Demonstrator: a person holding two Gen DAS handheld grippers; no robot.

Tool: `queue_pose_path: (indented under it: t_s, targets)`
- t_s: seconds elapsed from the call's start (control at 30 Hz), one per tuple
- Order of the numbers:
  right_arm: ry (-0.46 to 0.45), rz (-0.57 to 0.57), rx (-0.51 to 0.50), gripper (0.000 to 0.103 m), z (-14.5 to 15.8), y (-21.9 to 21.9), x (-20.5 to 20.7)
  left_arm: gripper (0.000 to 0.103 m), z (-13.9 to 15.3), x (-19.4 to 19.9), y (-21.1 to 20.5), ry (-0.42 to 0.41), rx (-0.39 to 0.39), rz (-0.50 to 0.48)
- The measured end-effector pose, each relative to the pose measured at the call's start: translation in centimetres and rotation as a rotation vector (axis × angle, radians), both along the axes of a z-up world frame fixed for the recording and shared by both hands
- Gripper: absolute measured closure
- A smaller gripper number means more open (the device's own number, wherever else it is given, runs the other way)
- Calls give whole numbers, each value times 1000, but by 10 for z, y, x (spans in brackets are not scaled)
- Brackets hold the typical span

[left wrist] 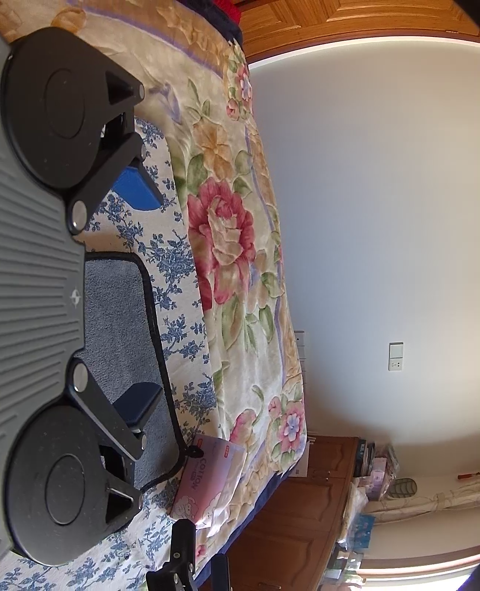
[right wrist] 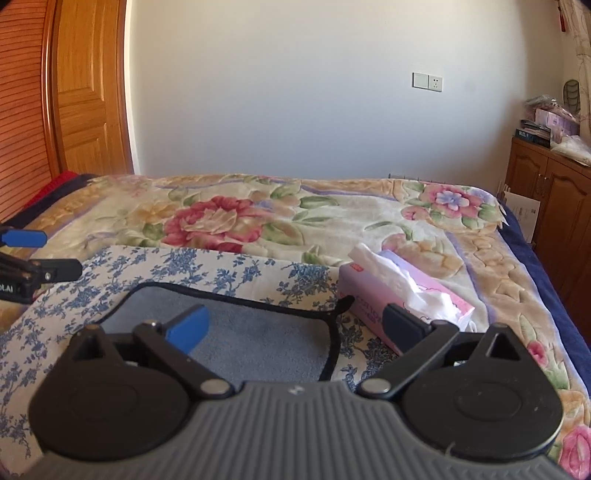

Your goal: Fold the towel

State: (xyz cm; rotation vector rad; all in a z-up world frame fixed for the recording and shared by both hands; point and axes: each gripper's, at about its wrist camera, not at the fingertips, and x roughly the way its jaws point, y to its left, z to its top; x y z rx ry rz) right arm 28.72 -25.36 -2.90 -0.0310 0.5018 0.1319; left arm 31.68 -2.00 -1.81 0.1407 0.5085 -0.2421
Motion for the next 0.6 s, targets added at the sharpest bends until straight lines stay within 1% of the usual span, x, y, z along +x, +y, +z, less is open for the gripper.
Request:
queue_pose_path:
  t_s: [0.1,0.17,0.3,0.6]
  targets:
    - [-1,-5,5,3,4,-1,-5,1,5,-8,1,-5,10,5]
    - [-3,-4,2,0,7,-1,-10,0,9,-14,3,-6,14,9]
    - [-17,1,-10,0,17,1,-23,0,16,-30,5,-7,17,2]
    - [-38,1,5,0,33,-1,-51,0,34,-67,5,-29,23,-13]
